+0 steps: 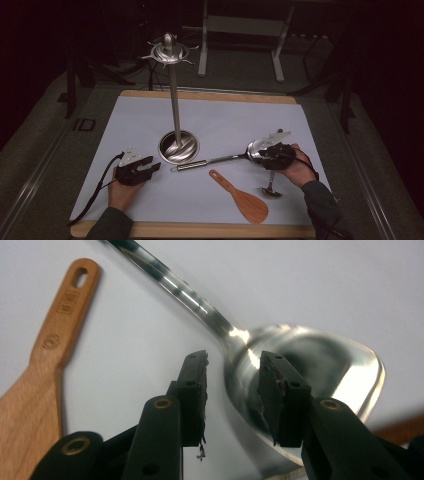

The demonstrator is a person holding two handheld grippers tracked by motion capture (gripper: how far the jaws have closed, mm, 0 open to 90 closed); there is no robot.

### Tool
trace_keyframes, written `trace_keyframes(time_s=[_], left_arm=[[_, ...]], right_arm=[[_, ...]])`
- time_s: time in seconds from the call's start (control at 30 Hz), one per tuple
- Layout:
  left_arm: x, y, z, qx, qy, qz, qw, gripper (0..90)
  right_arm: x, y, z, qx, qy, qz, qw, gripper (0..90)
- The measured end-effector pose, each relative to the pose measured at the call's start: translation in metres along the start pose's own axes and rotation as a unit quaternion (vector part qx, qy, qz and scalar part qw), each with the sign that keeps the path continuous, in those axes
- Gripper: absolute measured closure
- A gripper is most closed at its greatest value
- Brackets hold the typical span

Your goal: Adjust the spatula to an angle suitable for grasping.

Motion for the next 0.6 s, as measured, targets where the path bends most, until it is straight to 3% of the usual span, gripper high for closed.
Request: trace_keyframes(time_s=[0.13,0.17,0.2,0.3,0.6], left_arm=[[0.000,0.000,0.000,0.000,0.000,0.000,1.0000,56.0],[0.000,0.000,0.000,0.000,0.000,0.000,1.0000,55.9],[0.000,0.000,0.000,0.000,0.000,0.000,1.0000,55.8],[0.000,0.000,0.000,0.000,0.000,0.002,1.0000,55.7],[0.000,0.000,-0.001,0.001,0.002,0.002,1.0000,55.4]], right_arm=[[0.009,-0.010,-0.006,0.011,-0.004,0.022,0.9997,66.9],[0.014,-0.015,-0.010,0.021,-0.004,0.039,0.9990,67.9],[0.014,-0.015,-0.010,0.021,-0.004,0.039,0.9990,67.9],[0.027,-0.025,-0.019,0.038,-0.005,0.069,0.9969,68.2],[0.052,-0.044,-0.040,0.054,-0.024,0.107,0.9925,72.6]])
Point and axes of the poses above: each handheld gripper's, and its own axes: z roughly backward along the jaws, y roughly out of its underside, x roughly to its left, the point moved 8 cm from there along -z, roughly forward along the jaws, and after that the axes turned 13 degrees about -z, right-handed, at the moved point
